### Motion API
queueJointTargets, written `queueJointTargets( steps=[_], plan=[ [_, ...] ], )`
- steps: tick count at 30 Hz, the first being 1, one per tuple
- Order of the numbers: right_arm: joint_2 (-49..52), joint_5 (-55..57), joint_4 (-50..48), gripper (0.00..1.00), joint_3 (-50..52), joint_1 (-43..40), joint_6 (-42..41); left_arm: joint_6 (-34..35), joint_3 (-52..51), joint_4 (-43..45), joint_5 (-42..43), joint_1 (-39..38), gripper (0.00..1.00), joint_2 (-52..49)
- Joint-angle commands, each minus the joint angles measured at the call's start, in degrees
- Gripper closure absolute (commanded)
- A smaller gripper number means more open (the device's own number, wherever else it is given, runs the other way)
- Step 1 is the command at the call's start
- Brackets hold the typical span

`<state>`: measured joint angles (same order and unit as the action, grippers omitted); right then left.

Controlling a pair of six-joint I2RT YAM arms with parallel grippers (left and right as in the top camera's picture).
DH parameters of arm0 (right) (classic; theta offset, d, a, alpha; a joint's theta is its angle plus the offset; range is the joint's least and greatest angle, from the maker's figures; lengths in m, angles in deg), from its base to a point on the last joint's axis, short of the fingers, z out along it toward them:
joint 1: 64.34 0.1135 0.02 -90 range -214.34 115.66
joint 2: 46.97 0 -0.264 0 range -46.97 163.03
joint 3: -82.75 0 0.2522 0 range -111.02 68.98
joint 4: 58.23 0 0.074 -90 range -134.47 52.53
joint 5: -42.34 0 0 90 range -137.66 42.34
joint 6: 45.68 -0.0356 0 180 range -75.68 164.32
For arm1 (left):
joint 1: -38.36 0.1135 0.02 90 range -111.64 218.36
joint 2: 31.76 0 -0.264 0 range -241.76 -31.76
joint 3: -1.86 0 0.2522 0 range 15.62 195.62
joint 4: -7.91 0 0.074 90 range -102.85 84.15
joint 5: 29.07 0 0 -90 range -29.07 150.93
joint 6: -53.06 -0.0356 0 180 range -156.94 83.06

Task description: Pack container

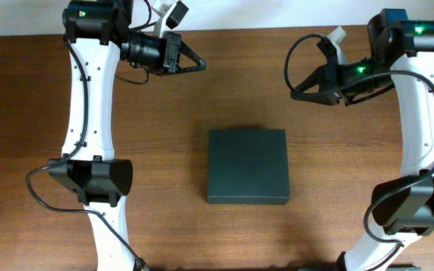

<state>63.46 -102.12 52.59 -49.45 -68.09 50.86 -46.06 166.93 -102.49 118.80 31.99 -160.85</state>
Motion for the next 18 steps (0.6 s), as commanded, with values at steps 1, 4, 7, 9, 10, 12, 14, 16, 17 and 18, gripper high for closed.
queueJointTargets(
  steps=[1,4,7,9,10,12,14,16,17,18],
  plan=[
    [-0.81,6.86,0.28,0.96,0.15,0.35,-0.04,1.18,0.79,-0.07,-9.55,0.13,0.98,1.31],
    [-0.81,11.45,0.28,0.96,0.15,0.35,-0.04,4.44,0.79,-0.07,-22.8,0.11,0.99,1.31],
    [-0.81,18.6,0.26,0.85,0.15,0.35,-0.26,8.35,0.79,-0.07,-36.92,0.02,0.98,1.31],
    [-0.81,24.94,0.02,0.64,0.15,0.35,-2.32,9.75,0.79,-0.07,-43.34,0.02,0.94,1.31],
    [-0.81,28.68,-0.15,0.53,0.15,0.35,-3.54,10.19,0.79,-0.07,-45.77,0.02,0.89,1.31],
    [-0.81,33.55,-0.26,0.35,0.15,0.35,-5.18,10.8,0.79,-0.07,-48.74,0.17,0.78,1.31],
    [-0.81,37.24,-0.37,0.22,0.15,0.35,-6.23,11.1,0.79,-0.07,-51.19,0.33,0.62,1.31],
    [-0.81,39.01,-0.39,0.12,0.13,0.35,-6.27,11.1,0.79,-0.07,-53.7,0.48,0.36,1.31],
    [-0.81,40.06,-0.39,0.09,0.13,0.35,-6.71,11.1,0.79,-0.07,-54.99,0.52,0.21,1.31],
    [-0.81,41.7,-0.37,0.06,0.09,0.35,-7.61,11.1,0.79,-0.07,-56.5,0.52,0.01,1.31]
  ],
)
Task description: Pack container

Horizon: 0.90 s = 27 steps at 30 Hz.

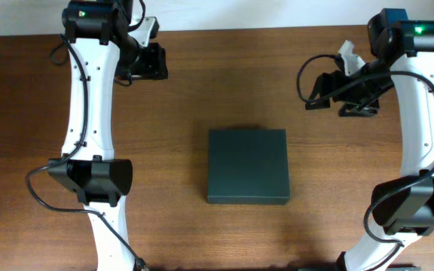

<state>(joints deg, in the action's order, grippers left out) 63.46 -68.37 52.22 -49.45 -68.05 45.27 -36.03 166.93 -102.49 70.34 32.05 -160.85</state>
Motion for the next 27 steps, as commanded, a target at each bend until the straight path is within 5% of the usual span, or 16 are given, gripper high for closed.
queueJointTargets(
  steps=[1,13,27],
  plan=[
    [-0.81,9.92,0.02,0.01,-0.04,0.31,-2.93,1.07,0.79,-0.07,-9.25,0.46,0.01,1.31],
    [-0.9,31.12,0.66,0.01,-0.83,0.31,-5.95,1.03,0.79,-0.07,-24.65,0.5,0.01,1.31],
    [-3.91,24.79,0.68,0.01,-0.81,0.31,-5.92,1.03,0.79,-0.04,-24.68,0.44,0.01,1.31]
  ],
)
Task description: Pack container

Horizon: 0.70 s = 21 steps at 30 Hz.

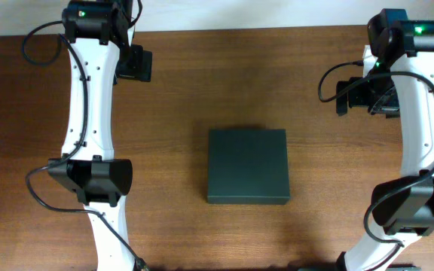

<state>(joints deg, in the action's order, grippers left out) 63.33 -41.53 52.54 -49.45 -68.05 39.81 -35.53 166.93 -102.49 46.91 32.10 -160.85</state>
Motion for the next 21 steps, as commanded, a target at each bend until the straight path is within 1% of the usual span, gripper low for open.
queueJointTargets(
  steps=[1,5,11,21],
  plan=[
    [-4.9,-2.05,0.35,0.01,-0.81,0.31,-0.46,0.52,0.79,-0.04,-1.25,0.42,0.01,1.31],
    [-10.64,-2.23,0.35,0.01,-0.81,0.31,-0.46,0.52,0.79,-0.04,-1.25,0.42,0.01,1.31],
    [-22.4,-7.32,0.35,0.01,0.83,0.31,-0.46,0.52,0.79,-0.04,-1.25,0.35,0.01,1.31],
    [-41.07,-10.67,0.33,0.01,10.25,0.31,-0.48,0.52,0.79,-0.04,-1.25,0.35,0.01,1.31]
  ],
)
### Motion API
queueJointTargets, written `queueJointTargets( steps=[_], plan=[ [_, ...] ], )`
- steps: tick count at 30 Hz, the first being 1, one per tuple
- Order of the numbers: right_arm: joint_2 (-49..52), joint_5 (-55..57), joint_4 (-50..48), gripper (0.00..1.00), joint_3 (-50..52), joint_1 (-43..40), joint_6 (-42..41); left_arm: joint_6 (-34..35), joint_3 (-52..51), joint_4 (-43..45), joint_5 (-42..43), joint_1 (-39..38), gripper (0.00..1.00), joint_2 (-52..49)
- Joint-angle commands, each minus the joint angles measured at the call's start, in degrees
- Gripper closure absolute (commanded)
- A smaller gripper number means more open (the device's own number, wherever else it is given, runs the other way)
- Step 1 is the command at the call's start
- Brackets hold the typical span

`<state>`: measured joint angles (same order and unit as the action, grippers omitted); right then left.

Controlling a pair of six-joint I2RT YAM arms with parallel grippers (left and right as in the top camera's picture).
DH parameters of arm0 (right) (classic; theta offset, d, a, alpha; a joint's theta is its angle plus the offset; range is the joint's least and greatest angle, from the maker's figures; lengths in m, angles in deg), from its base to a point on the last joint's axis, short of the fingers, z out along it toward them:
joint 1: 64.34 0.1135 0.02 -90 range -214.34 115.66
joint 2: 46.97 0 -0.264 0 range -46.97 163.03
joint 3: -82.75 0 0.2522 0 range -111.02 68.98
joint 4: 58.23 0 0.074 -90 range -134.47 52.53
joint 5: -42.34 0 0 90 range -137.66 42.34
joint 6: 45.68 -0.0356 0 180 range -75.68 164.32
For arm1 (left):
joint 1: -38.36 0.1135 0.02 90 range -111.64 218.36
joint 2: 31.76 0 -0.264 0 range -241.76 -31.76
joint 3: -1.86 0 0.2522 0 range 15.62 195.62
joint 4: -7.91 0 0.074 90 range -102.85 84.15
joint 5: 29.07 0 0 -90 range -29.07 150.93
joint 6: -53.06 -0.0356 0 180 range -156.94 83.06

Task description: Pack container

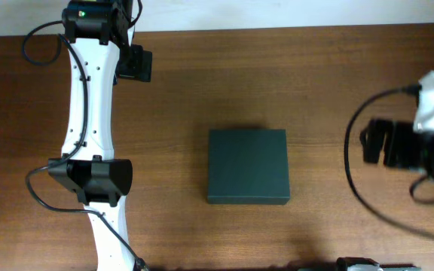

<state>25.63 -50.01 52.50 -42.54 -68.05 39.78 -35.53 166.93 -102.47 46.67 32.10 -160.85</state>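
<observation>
A dark green closed box (248, 165) lies flat at the middle of the brown table (292, 83). My left gripper (137, 65) is tucked against its arm at the far left, well away from the box; only its black body shows from above, the fingers hidden. My right gripper (385, 143) hangs at the right side, level with the box and apart from it, blurred. Whether either is open or shut does not show. Neither holds anything that I can see.
The white left arm (89, 113) runs down the left side to its base (96, 181). The right arm's cable (353, 188) loops over the table at the right. A pale wall edge borders the table's far side.
The right arm has swung from the far right corner to lower at the right, its wrist now beside the box's level. The left arm and the box have not moved.
Both grippers first reached inward over the far part of the table, fingers spread. Then each was drawn back toward its own arm, folded close to it. By now the left stays tucked and the right arm sits lower. The box stayed closed throughout.
</observation>
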Motion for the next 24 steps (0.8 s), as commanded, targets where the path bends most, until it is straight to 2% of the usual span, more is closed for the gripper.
queueJointTargets(
  steps=[1,11,24],
  plan=[
    [-5.11,-2.16,0.37,0.01,4.52,0.31,-0.46,0.52,0.79,-0.07,-1.01,0.35,0.01,1.31],
    [-17.2,-2.19,0.35,0.01,8.13,0.31,-0.46,0.52,0.79,-0.07,-1.01,0.35,0.01,1.31],
    [-19.06,-1.51,0.35,0.01,8.13,0.31,1.36,0.52,0.79,-0.09,-1.01,0.35,0.01,1.31]
  ],
)
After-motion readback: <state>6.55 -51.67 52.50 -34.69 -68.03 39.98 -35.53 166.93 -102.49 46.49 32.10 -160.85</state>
